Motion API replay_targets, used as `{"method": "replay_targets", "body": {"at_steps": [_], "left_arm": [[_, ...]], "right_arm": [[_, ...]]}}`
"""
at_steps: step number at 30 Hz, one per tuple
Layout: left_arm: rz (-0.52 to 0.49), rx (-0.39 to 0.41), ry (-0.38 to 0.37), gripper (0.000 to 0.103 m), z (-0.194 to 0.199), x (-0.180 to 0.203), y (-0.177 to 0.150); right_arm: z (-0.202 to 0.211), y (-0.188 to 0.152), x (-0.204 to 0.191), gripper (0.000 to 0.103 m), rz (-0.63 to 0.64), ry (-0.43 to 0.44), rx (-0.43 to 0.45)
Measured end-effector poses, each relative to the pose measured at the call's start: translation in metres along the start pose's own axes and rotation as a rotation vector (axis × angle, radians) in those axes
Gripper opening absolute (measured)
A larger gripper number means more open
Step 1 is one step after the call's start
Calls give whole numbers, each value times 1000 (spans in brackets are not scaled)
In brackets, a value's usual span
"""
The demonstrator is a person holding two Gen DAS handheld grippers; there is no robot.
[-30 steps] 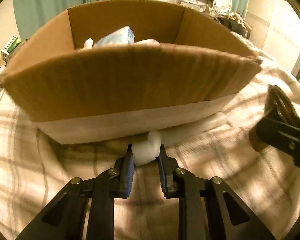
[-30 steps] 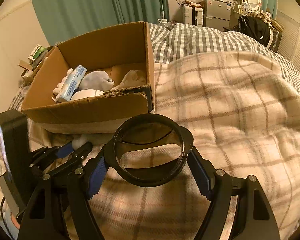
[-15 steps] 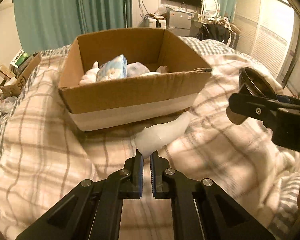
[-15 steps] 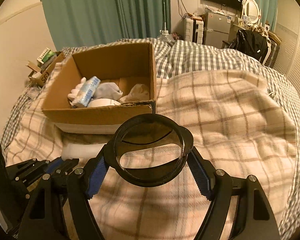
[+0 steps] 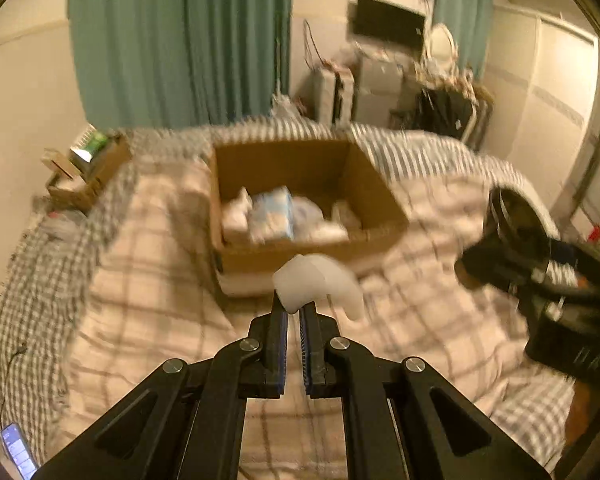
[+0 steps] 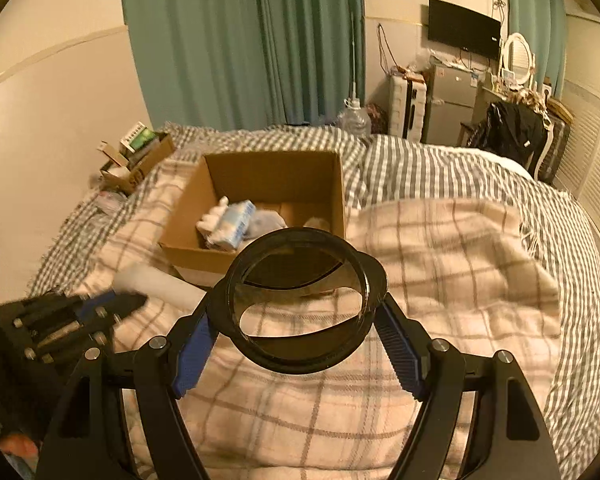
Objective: Organize objects
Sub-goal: 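Drop the sock into the box with the left gripper while the right gripper drops the cup in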
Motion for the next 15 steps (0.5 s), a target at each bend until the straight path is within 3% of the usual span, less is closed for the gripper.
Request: {"method": "replay_targets", "body": {"at_steps": [6,15], "left_arm": [[-23,78,18,5,21,4,37],[-54,172,67,5,23,1,103]], "right_arm": [[21,25,-5,75,24,6,69],[25,91,-10,75,34,37,167]]}}
Point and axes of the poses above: each gripper's, at about its wrist camera, not at the fingertips, and z roughly against the way its jaws point, x to its right, y to its top, the point moved 1 cm from there along -z, roughly the way its jaws point, and after that the axes turned 10 degrees about -y, right-handed, at the moved point
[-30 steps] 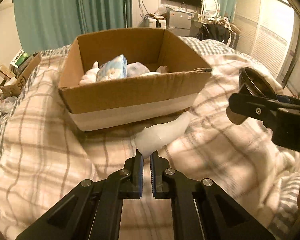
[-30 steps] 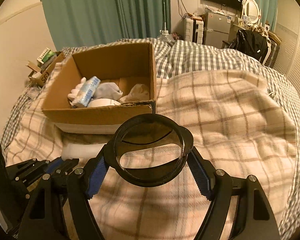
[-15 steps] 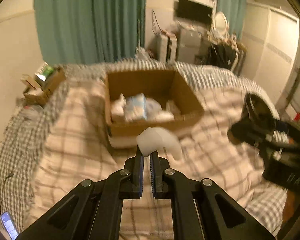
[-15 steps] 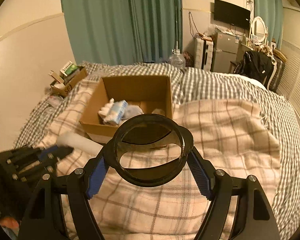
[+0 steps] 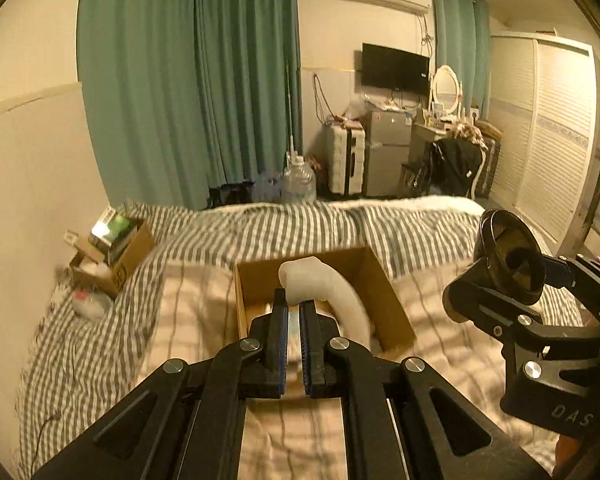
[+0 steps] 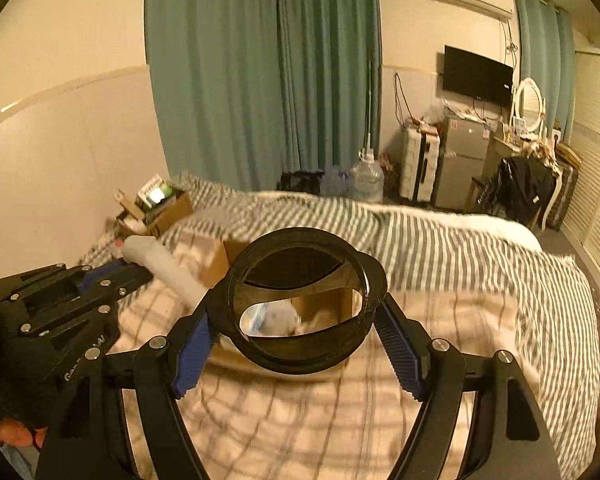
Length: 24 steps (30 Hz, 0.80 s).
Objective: Organize objects
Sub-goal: 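Drop the sock into the box with the left gripper while the right gripper drops the cup in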
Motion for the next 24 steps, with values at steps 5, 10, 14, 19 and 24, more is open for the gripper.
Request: {"method": "replay_targets", "body": {"at_steps": [5,10,14,19,24], "left_arm": [[6,10,6,5,-25,-10,22],[3,-16,13,0,-65,-17,26],[-3,-53,25,0,-101,-22,19],[9,-120,32,0,-147,-32,2],[16,-173,19,0,-174,-35,-18]], "right_arm": [[-24,27,-6,75,27,16,29],[-67,35,-8,75,31,28,5],[-115,29,-10,75,39,29,-44],[-165,7,-9,75,39,25,-112],[-199,-13,-7,75,31,45,-164]]}}
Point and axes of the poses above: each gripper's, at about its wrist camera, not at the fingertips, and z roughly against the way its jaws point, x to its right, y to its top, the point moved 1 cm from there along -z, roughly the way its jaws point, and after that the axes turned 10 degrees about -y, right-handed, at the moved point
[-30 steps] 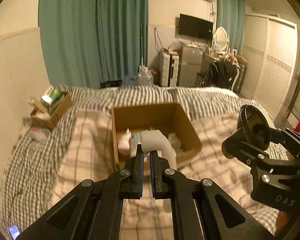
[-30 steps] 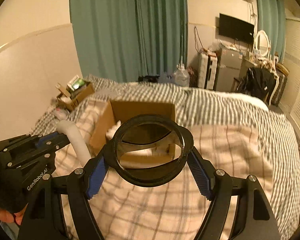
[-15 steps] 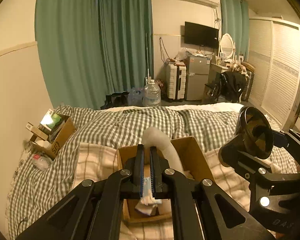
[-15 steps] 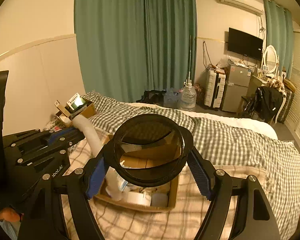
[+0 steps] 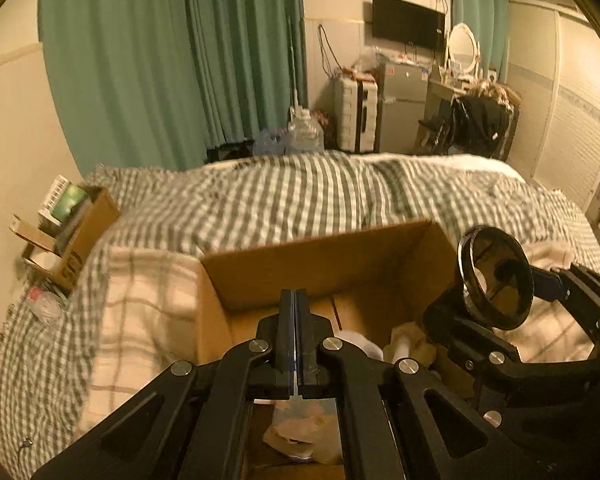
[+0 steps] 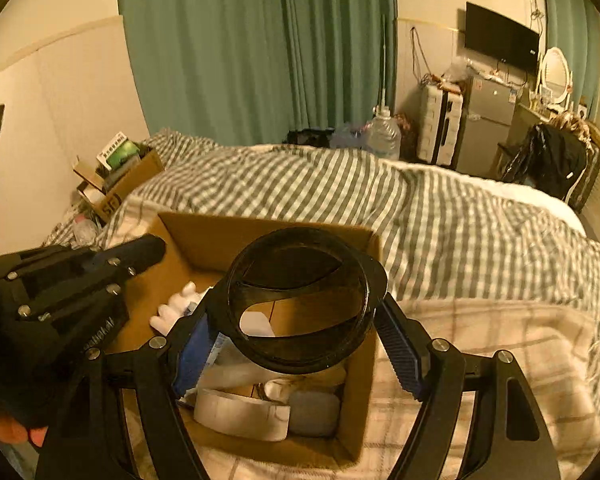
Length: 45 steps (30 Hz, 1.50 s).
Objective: Organize objects
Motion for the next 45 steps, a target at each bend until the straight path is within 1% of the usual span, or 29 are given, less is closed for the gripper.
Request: {"method": "replay_targets", "body": {"at_steps": [3,5,7,9,12,13,14,15,16,17,18,20,21,22,23,25,27,29,32,35,37,41,43,45], "left_arm": [[16,-21,-20,0,-11,-4,-6],[16,-23,-11,0,-11,-6,-8],[15,-26,-9,2,-8,-7,-8],[4,-26,-4,3,-1,-4,-8],[-17,-23,16,9,14,-1,-7],[-20,-17,19,15,23,0,-6],[-20,-10,18,28,30,1,-5],[-18,0,19,36,39,1,-4],[-15,14,20,55,50,1,-3],[-11,37,16,60,63,1,-2],[-8,58,8,60,75,1,-2],[-13,93,-4,61,102,4,-1],[-19,109,-8,63,114,7,-2],[-31,127,-11,74,127,10,-4],[-52,153,-8,88,143,14,-7],[-71,211,8,100,169,17,-12],[-77,246,4,102,189,18,-16],[-70,264,-3,103,206,18,-23],[-55,281,-4,103,224,17,-34],[-37,276,-14,103,234,13,-49],[-17,275,-15,103,237,12,-58],[12,309,-37,103,236,13,-71],[16,311,-43,103,232,15,-75],[12,302,-33,103,225,17,-82]], "right_arm": [[-11,-5,-2,76,17,-17,-17],[-13,-6,-2,78,24,-19,-25],[-8,-7,-2,88,34,-52,-9],[2,-6,-2,91,39,-81,9],[22,-1,-3,95,28,-98,29],[33,1,-2,96,29,-117,41],[41,3,-3,96,31,-130,52],[51,5,-3,97,33,-139,64],[65,7,-2,99,35,-149,82],[76,8,-1,100,35,-156,95],[88,9,0,102,35,-166,112],[116,11,3,103,32,-195,148],[129,12,4,103,30,-204,161],[143,12,6,103,28,-213,175],[158,11,7,103,22,-224,193],[182,6,7,103,21,-234,224],[204,-1,7,103,21,-254,251],[220,-7,6,103,16,-272,267],[241,-18,8,103,-12,-258,284],[255,-30,7,103,-29,-244,296],[259,-35,6,103,-35,-245,303],[263,-50,4,103,-65,-235,320],[259,-58,4,103,-77,-240,323],[248,-66,3,103,-81,-252,312]]}}
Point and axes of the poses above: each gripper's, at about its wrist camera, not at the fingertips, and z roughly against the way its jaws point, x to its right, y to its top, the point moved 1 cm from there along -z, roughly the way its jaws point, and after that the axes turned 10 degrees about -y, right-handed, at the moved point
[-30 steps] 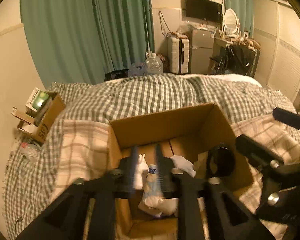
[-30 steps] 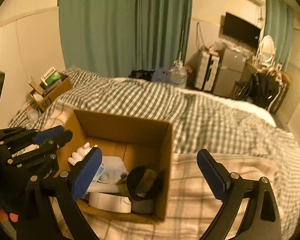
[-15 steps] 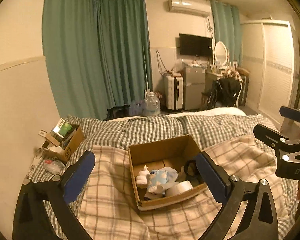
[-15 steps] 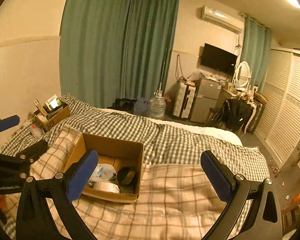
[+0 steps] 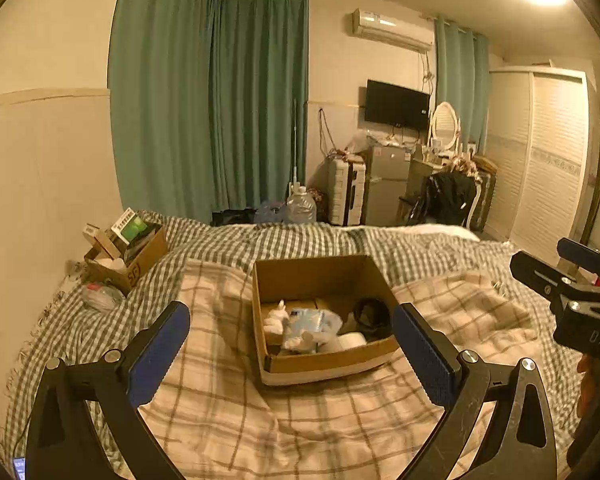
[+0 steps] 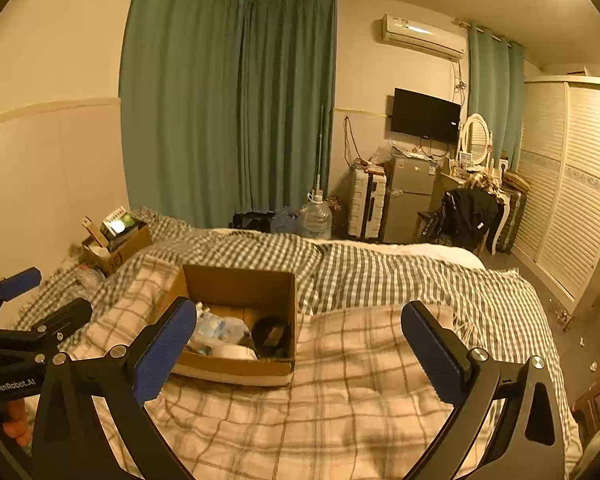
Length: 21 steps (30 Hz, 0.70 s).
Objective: Organize objects
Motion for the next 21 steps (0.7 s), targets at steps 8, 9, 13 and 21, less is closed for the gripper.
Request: {"method": "replay_targets", "body": {"at_steps": [8,9,13,21], "left_arm": [[-25,-21,32,103,-23,2,-31],[-21,-28,35,103,-25,0,-34],[-11,-67,30,103,-37,-8,-46],[8,-78,49,103,-40,-15,-51]], "right_arm": [[-38,-34,-17,103,35,-14,-48],[-41,-36,-18,103,37,-14,-52],[-58,-48,-22,103,33,-9,-91],[-70,-56,-21,103,24,-8,-121]]}}
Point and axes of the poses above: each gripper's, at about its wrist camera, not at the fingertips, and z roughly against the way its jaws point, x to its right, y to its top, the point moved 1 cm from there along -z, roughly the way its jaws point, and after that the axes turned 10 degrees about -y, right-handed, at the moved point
